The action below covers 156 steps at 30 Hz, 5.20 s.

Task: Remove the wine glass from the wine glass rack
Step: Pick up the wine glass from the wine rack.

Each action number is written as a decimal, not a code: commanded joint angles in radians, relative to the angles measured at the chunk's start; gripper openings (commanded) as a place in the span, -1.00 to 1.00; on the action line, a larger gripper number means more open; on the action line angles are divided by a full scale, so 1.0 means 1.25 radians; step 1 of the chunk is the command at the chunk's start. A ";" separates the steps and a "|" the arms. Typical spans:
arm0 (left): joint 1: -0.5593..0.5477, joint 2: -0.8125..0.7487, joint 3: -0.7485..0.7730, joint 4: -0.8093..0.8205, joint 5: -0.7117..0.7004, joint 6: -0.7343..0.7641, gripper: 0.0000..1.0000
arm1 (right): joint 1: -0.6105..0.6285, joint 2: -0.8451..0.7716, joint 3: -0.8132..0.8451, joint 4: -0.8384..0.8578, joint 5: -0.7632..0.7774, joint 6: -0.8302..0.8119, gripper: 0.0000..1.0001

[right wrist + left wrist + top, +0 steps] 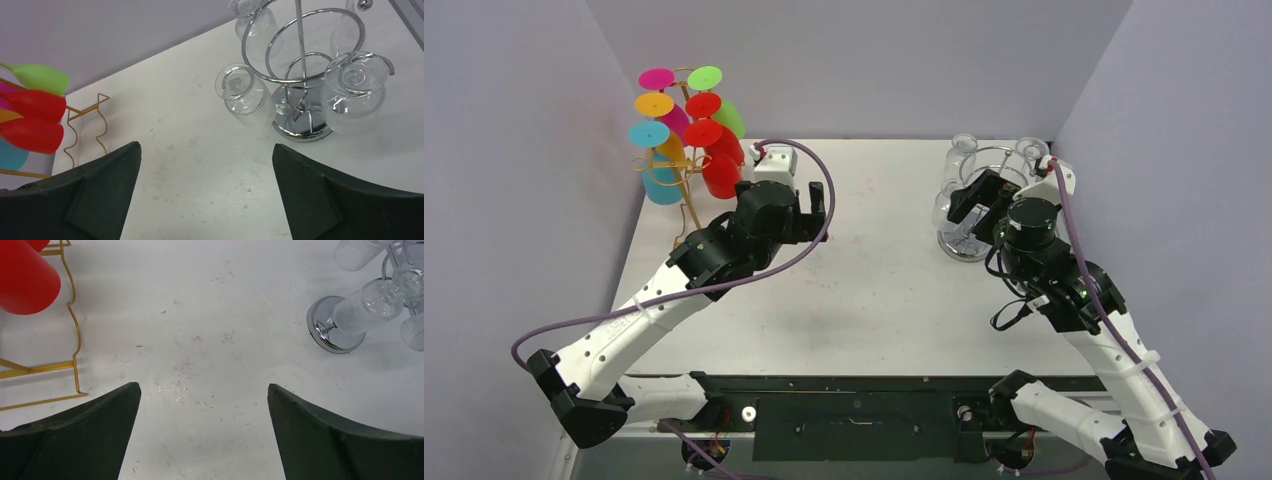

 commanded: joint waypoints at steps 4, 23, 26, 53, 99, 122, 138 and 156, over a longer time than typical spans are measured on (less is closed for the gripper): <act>0.030 -0.014 0.001 -0.012 0.017 -0.023 0.93 | -0.050 -0.002 0.006 -0.033 -0.052 -0.018 1.00; 0.141 -0.067 -0.053 0.070 0.316 -0.016 0.93 | -0.587 -0.059 -0.079 -0.051 -0.483 0.001 0.93; 0.147 -0.067 -0.052 0.068 0.331 -0.013 0.93 | -0.741 -0.032 -0.124 0.000 -0.645 0.025 0.82; 0.168 -0.086 -0.071 0.052 0.406 -0.002 0.93 | -0.842 0.127 -0.150 0.130 -0.794 0.126 -0.18; 0.181 -0.072 -0.083 0.077 0.428 -0.016 0.93 | -0.821 0.204 -0.212 0.249 -0.844 0.174 -0.70; 0.182 -0.066 -0.078 0.073 0.428 -0.021 0.93 | -0.820 0.162 -0.191 0.170 -0.783 0.126 -0.69; 0.183 -0.063 -0.079 0.073 0.428 -0.023 0.93 | -0.822 0.150 -0.184 0.149 -0.761 0.115 -0.56; 0.185 -0.061 -0.076 0.072 0.428 -0.026 0.93 | -0.822 0.137 -0.168 0.132 -0.752 0.112 -1.00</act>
